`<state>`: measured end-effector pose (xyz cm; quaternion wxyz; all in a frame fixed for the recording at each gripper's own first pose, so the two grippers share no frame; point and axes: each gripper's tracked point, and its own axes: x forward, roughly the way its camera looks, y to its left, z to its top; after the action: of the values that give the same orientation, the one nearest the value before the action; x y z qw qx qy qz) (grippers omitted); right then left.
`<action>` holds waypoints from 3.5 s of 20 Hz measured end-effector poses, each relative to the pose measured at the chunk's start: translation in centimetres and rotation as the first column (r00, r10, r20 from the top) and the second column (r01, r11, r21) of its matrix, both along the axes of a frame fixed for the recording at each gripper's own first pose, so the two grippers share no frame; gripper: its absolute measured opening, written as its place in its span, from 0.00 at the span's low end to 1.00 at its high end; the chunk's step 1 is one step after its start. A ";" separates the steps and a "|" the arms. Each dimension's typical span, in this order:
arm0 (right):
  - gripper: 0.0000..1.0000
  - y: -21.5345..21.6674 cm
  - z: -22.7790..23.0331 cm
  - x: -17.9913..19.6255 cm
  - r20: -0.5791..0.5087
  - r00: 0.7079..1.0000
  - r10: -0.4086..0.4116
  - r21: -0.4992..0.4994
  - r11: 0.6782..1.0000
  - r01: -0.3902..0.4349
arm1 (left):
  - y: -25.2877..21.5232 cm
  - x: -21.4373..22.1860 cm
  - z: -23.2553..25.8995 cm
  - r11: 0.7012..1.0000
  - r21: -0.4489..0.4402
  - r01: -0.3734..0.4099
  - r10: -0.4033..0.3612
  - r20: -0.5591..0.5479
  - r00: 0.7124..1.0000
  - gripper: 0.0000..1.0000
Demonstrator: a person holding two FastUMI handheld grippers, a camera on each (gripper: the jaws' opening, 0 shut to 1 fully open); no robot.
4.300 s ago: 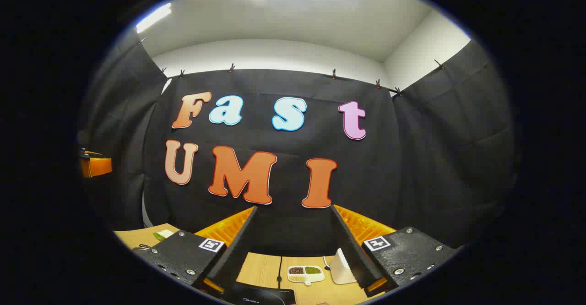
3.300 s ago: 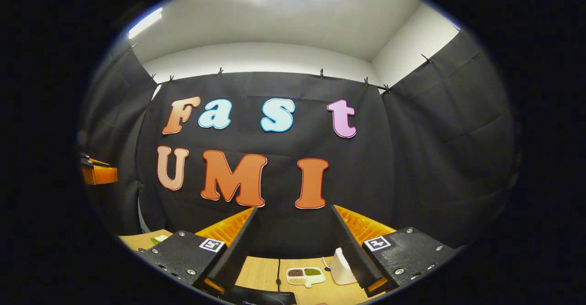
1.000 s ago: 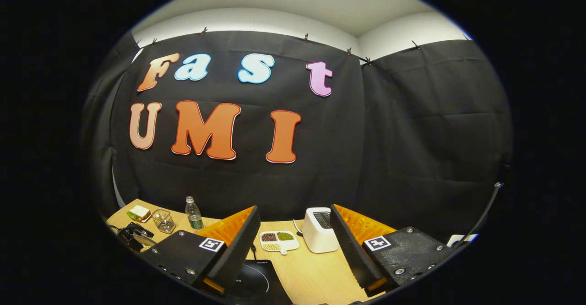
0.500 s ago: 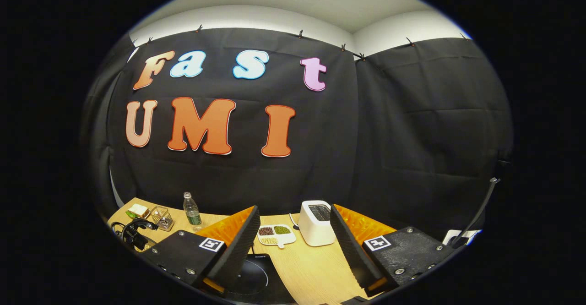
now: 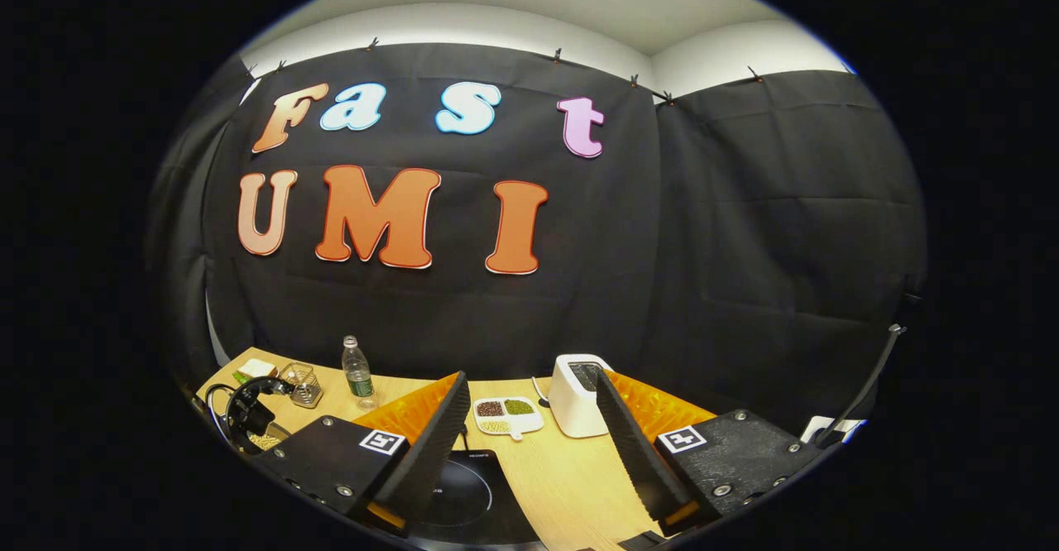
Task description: First push the handle of the pot to place it horizontally, then grasp the pot with both hands and set it on the induction cooktop.
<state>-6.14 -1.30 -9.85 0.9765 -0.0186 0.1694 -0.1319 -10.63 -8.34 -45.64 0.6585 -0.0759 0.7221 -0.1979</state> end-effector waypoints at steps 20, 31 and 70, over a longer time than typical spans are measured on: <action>0.96 18.5 -11.4 0.7 -0.334 0.809 0.483 0.266 0.872 -0.411 | 13.4 -0.1 4.3 0.965 0.138 -0.223 0.201 0.158 0.967 0.02; 0.94 27.2 -19.1 -3.7 -0.575 0.566 0.591 0.422 0.807 -0.413 | 30.9 0.8 5.6 0.862 0.386 -0.327 0.217 0.303 0.928 0.04; 0.66 30.9 -29.7 -6.7 -0.797 0.324 0.510 0.457 0.859 -0.230 | 32.7 4.8 3.8 0.949 0.228 -0.216 0.114 0.391 0.913 0.82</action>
<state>-12.82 29.62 -39.57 0.7263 0.0037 0.6705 0.1513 -5.82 24.34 -41.82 0.8021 -0.0088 0.5948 -0.0529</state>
